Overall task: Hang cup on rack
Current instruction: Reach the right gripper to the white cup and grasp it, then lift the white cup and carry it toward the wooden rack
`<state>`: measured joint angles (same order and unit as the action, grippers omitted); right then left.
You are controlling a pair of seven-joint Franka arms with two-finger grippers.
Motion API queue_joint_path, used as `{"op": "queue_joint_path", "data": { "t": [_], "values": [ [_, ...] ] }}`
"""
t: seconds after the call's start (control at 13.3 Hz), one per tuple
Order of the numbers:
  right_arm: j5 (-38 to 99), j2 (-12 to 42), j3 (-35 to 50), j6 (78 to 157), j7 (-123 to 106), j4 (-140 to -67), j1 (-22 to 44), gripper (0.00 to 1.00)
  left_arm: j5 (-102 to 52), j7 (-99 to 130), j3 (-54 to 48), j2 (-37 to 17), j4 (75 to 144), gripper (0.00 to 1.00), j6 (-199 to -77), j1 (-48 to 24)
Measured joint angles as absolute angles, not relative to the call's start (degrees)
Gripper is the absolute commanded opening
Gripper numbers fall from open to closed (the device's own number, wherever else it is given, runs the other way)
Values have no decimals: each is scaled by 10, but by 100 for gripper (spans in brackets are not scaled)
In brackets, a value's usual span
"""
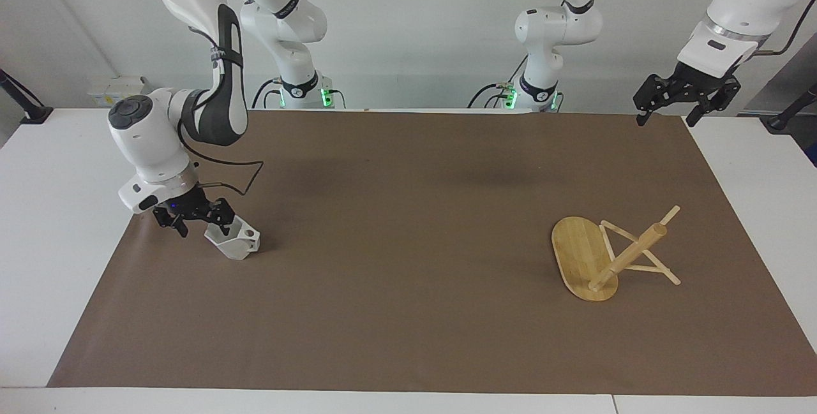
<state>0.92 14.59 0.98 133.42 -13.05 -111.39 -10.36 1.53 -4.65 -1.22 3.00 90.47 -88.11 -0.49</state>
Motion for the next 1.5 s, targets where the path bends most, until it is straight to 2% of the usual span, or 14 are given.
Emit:
{"op": "queue_joint_path", "data": {
  "t": [0.07, 0.38, 0.6, 0.67, 1.5],
  "values": [
    [9, 148, 10, 1335, -134, -1114, -105, 73, 15, -46, -12, 30, 905, 100, -881, -5],
    [9, 150, 10, 1335, -136, -1114, -105, 50, 15, -46, -13, 30, 905, 100, -881, -5],
    [9, 150, 10, 1335, -136, -1114, -105, 17, 15, -46, -14, 30, 905, 100, -881, -5],
    [9, 150, 10, 1335, -136, -1114, -105, 0, 15, -46, -14, 30, 905, 100, -881, -5],
    [15, 148, 12, 1321, -135, -1104, -104, 0, 15, -46, -13, 30, 905, 100, -881, -5]
  ]
}}
